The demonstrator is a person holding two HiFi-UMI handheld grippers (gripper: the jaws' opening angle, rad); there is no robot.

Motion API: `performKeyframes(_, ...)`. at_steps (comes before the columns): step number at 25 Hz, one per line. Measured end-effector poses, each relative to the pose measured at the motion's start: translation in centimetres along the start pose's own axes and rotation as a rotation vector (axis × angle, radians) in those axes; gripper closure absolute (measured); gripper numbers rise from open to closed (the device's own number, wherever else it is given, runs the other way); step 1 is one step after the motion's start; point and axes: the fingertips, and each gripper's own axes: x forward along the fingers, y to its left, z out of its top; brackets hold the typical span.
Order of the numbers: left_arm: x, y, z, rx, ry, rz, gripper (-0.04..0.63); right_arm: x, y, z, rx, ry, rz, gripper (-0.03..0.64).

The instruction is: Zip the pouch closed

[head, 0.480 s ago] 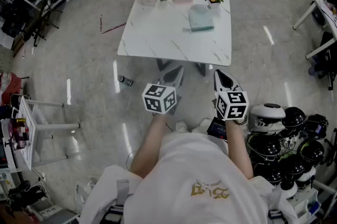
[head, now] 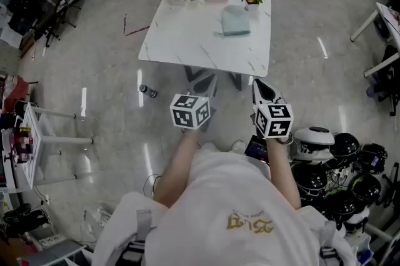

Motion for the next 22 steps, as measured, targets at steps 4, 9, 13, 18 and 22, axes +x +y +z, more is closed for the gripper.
performKeyframes(4,0.2,-0.3,0.4,-0.002,-0.035,0.009,0.574,-0.1,-0.7,0.6,0.012,-0.047,0.012,0.604)
performKeyframes(9,0.7,0.7,0.6,-0.069,-0.053,0.028,0.356,1.1,-0.3,-0.2,0.036,0.005,0.098,0.418)
performKeyframes(13,0.7,2.2,0.7,-0.060,-0.046,0.073,0.382,2.5,-0.1,-0.7,0.021,0.032,0.114,0.430)
performKeyframes(18,1.9,4.9,0.9,-0.058,-0.029,0.092,0.382,5.6,0.4,-0.5,0.006,0.057,0.128,0.431)
performKeyframes(22,4.3,7.8,1.0,-0.043,-0.002,0.077,0.383,9.3,0.0,-0.6,0.011,0.073,0.115,0.436)
